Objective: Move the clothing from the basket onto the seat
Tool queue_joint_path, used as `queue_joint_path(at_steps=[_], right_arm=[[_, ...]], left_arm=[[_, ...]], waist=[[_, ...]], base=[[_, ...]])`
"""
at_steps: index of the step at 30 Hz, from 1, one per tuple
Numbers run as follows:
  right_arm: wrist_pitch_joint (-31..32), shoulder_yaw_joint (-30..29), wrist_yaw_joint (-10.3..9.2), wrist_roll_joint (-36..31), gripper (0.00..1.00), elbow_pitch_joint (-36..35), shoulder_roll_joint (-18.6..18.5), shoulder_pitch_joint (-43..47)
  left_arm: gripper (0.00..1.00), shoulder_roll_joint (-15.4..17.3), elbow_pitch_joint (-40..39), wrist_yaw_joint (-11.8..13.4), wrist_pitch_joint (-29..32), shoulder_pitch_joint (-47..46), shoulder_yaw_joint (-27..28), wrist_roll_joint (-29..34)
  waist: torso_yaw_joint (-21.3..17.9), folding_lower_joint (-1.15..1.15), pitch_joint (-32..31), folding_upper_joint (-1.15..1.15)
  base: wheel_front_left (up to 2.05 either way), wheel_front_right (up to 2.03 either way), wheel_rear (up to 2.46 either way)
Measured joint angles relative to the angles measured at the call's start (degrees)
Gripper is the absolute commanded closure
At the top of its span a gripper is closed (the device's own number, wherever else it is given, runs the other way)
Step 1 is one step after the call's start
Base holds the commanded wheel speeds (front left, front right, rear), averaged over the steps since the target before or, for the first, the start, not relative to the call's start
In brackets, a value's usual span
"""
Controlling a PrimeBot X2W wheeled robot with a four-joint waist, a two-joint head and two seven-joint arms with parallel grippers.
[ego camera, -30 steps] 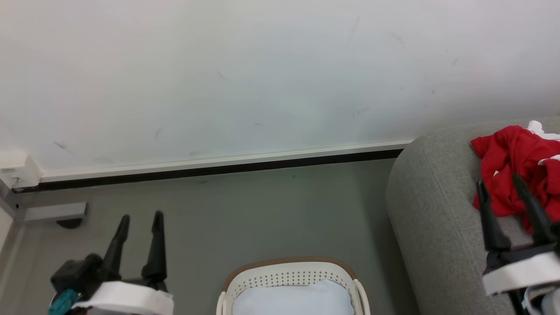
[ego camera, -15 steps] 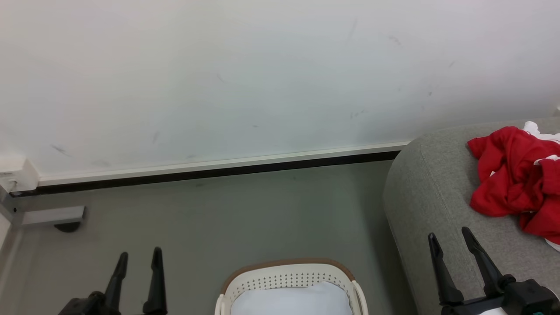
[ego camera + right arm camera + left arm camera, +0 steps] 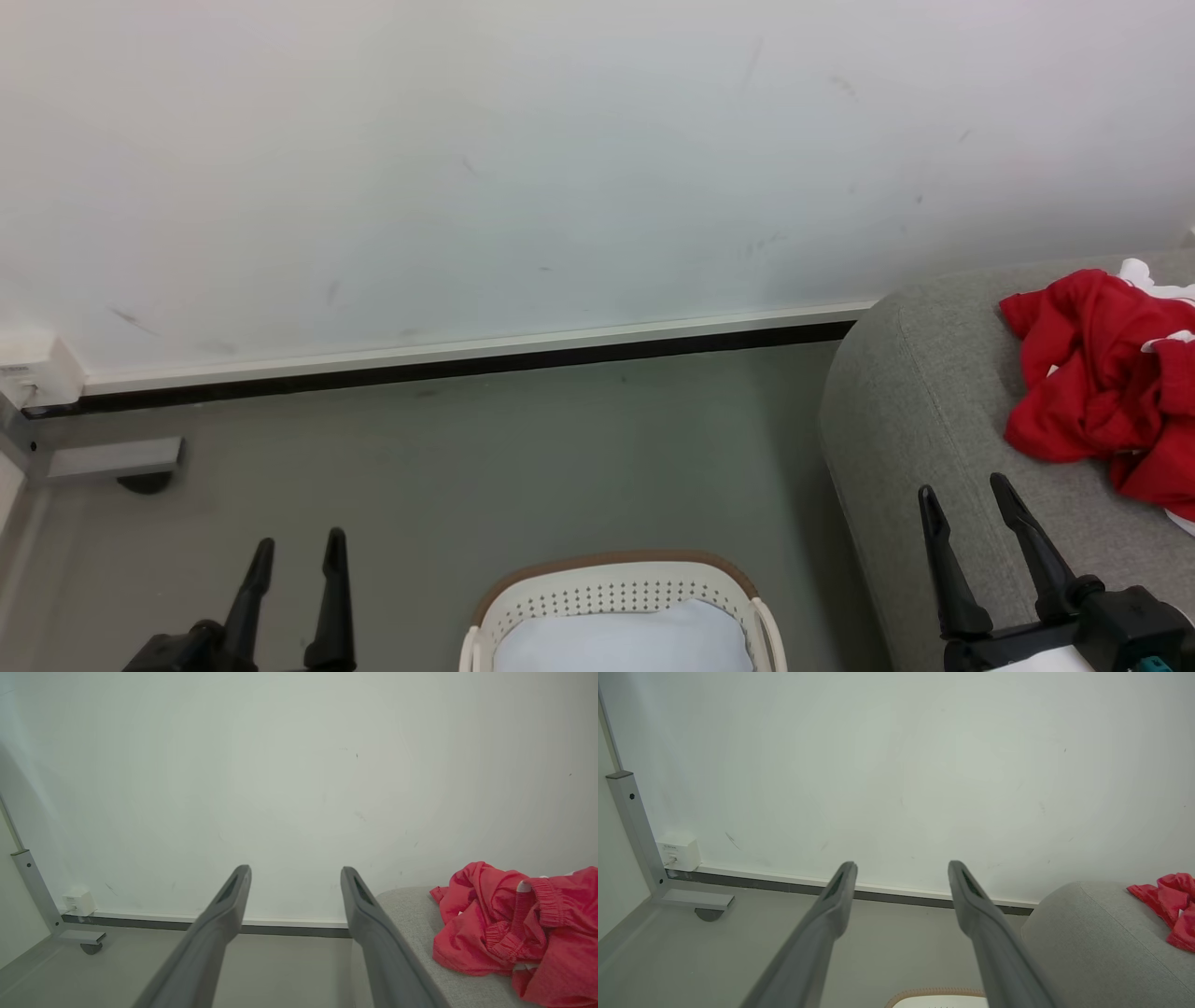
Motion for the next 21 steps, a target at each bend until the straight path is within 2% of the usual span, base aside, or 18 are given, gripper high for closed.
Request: queue_joint_path(at_steps=[21], right_arm=[[0.0, -0.3, 0.00, 0.2, 0.00, 0.7, 0.2, -0.3]], left_arm=[[0.00, 0.0, 1.0, -0.5, 0.0, -0.5, 0.1, 0.0]], waist=[[-0.4, 0.00, 0.0, 0.00]], base=[[0.00, 0.00, 0.00]])
